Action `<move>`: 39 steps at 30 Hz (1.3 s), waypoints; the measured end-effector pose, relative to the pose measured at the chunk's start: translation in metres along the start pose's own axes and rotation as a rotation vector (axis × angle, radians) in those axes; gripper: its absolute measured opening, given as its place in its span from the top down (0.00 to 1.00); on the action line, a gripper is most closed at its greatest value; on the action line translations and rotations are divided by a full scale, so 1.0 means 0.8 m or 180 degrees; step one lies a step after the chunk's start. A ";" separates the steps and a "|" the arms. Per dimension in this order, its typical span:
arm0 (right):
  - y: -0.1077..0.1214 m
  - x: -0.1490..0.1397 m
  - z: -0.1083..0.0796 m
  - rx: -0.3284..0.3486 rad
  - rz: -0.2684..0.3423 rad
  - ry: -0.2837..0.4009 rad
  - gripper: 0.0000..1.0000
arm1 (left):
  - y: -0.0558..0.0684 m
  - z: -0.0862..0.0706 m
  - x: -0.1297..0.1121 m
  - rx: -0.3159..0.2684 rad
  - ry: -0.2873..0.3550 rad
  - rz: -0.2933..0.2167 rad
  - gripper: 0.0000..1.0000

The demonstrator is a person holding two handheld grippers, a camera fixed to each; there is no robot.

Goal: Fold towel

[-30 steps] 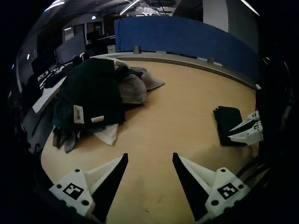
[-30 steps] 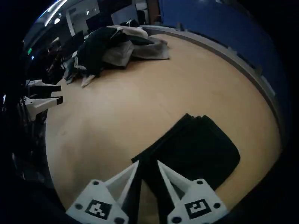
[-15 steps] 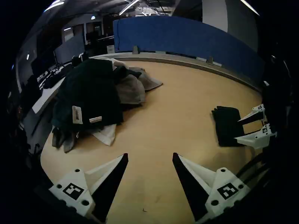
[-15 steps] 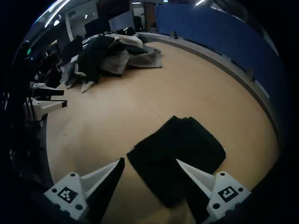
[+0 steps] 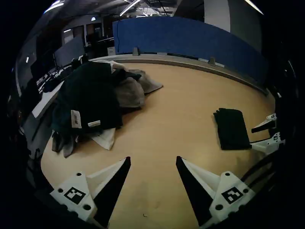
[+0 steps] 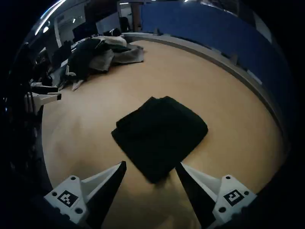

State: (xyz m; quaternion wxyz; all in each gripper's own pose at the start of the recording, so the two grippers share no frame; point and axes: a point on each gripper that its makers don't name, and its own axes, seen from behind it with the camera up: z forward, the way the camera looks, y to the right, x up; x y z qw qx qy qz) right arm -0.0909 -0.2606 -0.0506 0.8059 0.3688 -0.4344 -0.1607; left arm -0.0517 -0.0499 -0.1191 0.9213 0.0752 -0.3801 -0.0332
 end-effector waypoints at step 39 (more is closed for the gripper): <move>0.002 -0.047 0.021 -0.0057 0.0033 -0.0160 0.87 | 0.001 0.000 0.002 -0.0015 0.0022 -0.0025 0.12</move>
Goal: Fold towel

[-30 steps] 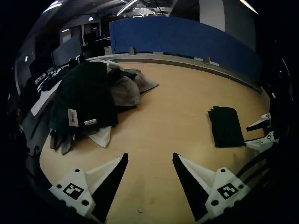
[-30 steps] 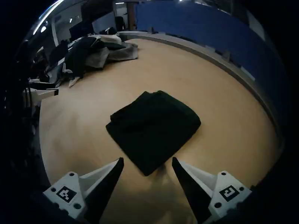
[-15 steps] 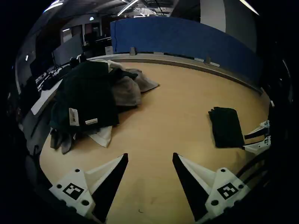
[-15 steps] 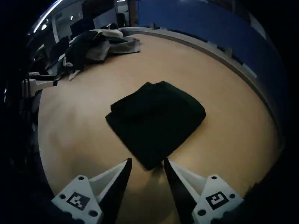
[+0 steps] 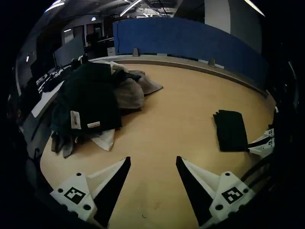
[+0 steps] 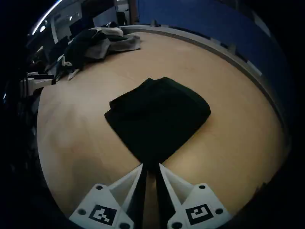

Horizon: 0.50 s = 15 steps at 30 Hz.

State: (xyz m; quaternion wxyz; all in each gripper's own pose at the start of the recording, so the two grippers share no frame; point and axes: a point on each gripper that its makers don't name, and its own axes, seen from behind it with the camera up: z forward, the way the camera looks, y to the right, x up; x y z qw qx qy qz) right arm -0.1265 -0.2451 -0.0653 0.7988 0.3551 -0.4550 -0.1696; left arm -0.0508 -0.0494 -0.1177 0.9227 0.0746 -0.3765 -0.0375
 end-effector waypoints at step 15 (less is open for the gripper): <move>0.002 0.007 -0.003 -0.0019 0.0018 0.0046 0.97 | 0.002 0.001 0.001 -0.0005 0.0008 0.0003 0.12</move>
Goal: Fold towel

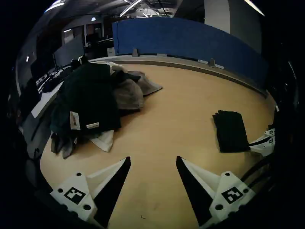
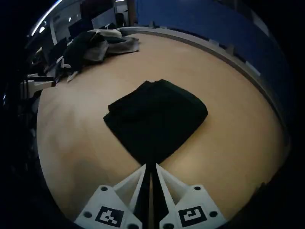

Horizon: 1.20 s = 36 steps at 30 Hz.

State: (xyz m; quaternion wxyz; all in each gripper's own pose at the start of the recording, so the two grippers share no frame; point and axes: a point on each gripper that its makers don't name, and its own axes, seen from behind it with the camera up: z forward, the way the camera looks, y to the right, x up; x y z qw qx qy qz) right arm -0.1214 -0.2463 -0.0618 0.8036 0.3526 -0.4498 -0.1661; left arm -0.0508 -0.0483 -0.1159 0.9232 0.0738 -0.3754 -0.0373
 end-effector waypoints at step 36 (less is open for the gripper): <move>0.031 0.179 -0.158 -0.0245 -0.0332 0.0904 0.97 | 0.026 -0.011 0.016 -0.0113 0.0099 0.0010 0.12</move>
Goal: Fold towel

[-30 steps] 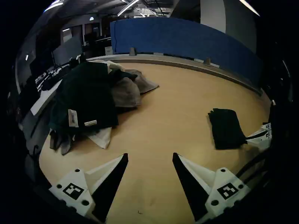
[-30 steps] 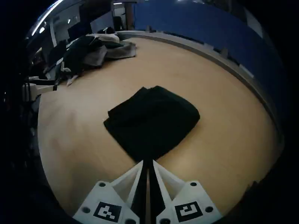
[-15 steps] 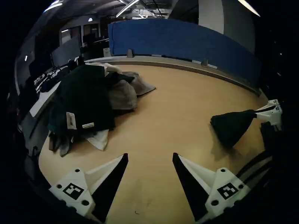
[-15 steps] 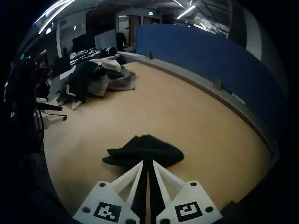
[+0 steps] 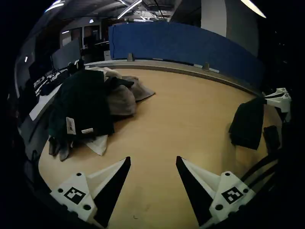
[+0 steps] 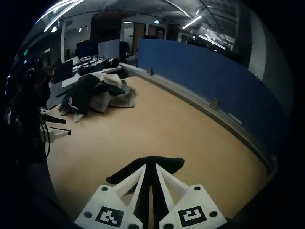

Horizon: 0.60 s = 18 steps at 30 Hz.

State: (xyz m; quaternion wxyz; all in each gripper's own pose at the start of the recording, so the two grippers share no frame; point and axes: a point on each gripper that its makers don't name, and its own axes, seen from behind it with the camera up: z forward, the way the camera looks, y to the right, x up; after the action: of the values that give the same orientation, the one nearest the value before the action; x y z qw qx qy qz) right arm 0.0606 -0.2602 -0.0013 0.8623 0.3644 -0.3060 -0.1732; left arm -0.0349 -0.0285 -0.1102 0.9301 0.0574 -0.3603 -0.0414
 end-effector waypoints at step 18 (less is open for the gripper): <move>0.031 0.008 -0.044 -0.0162 0.0114 0.0139 0.97 | 0.018 -0.010 0.004 -0.0047 0.0026 0.0054 0.12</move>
State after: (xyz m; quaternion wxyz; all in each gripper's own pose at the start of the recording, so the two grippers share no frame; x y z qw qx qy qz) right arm 0.0904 -0.2282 0.0000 0.8808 0.3405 -0.2890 -0.1575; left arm -0.0263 -0.0143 -0.1118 0.9323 0.0476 -0.3566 -0.0359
